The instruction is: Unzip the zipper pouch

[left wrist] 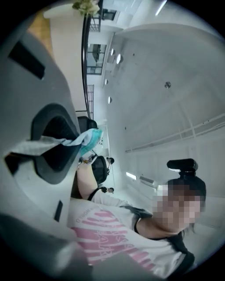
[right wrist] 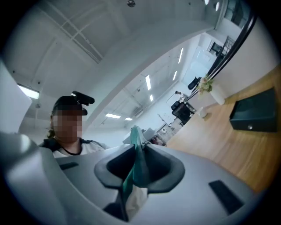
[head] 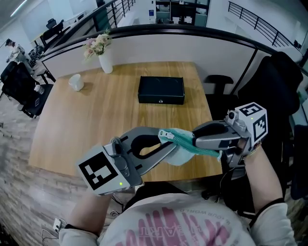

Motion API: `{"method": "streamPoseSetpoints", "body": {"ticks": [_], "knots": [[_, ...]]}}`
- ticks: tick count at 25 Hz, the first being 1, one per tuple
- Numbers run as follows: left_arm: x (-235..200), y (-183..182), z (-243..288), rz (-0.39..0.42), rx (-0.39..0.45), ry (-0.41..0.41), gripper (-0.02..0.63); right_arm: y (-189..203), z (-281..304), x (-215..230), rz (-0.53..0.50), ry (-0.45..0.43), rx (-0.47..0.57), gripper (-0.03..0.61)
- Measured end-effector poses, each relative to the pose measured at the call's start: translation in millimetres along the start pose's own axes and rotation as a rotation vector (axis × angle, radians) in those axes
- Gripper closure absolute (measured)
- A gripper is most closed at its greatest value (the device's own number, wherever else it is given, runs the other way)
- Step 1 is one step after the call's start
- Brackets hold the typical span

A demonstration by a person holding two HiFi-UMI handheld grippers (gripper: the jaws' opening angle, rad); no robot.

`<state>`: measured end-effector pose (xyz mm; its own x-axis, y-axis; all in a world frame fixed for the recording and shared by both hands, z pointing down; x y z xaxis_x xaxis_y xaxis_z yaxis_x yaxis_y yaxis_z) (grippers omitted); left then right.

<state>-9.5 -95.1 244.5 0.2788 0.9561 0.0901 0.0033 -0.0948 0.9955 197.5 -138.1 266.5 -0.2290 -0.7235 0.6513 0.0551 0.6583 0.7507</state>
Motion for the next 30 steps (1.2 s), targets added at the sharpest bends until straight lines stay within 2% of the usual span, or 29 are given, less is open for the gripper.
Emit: {"method": "streamPoseSetpoints", "body": {"ticks": [2, 3, 5, 8, 10, 12, 16, 22, 27, 30], "knots": [[-3, 8, -4, -0.021, -0.032, -0.093, 0.601, -6, -5, 2, -0.045, 0.139, 0.019, 0.466], [-4, 11, -6, -0.024, -0.049, -0.134, 0.601, -10, -8, 0, -0.083, 0.216, 0.026, 0.460], [-4, 13, -7, -0.017, -0.079, -0.207, 0.601, -21, -12, -12, -0.179, 0.383, 0.042, 0.402], [-4, 13, -8, -0.017, -0.092, -0.332, 0.601, -37, -4, -39, -0.361, 0.623, 0.102, 0.400], [-4, 14, -7, -0.022, -0.098, -0.415, 0.601, -41, 20, -52, -0.472, 0.712, 0.132, 0.402], [-3, 16, -3, -0.021, -0.122, -0.471, 0.601, -41, 53, -53, -0.540, 0.728, 0.112, 0.402], [-4, 21, 8, -0.016, -0.177, -0.526, 0.601, -39, 97, -40, -0.594, 0.763, -0.011, 0.402], [-5, 28, 11, -0.039, -0.201, -0.605, 0.601, -31, 109, -28, -0.639, 0.881, -0.084, 0.425], [-6, 30, 11, -0.080, -0.218, -0.626, 0.601, -26, 118, -28, -0.747, 0.945, -0.125, 0.449], [-7, 31, 9, -0.083, -0.227, -0.633, 0.600, -26, 124, -29, -0.773, 0.965, -0.146, 0.449]]}}
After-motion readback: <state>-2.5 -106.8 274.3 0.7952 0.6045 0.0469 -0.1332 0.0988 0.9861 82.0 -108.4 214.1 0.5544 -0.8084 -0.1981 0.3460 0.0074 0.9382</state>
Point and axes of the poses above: the fingertips, and each gripper's own axes: z forward along the fingers, x to its right, y out of its underside, the point moved 9 cm from there along -z, backward along the fingers, and after that the axes turned 3 degrees about -y, right-handed, at the moved point
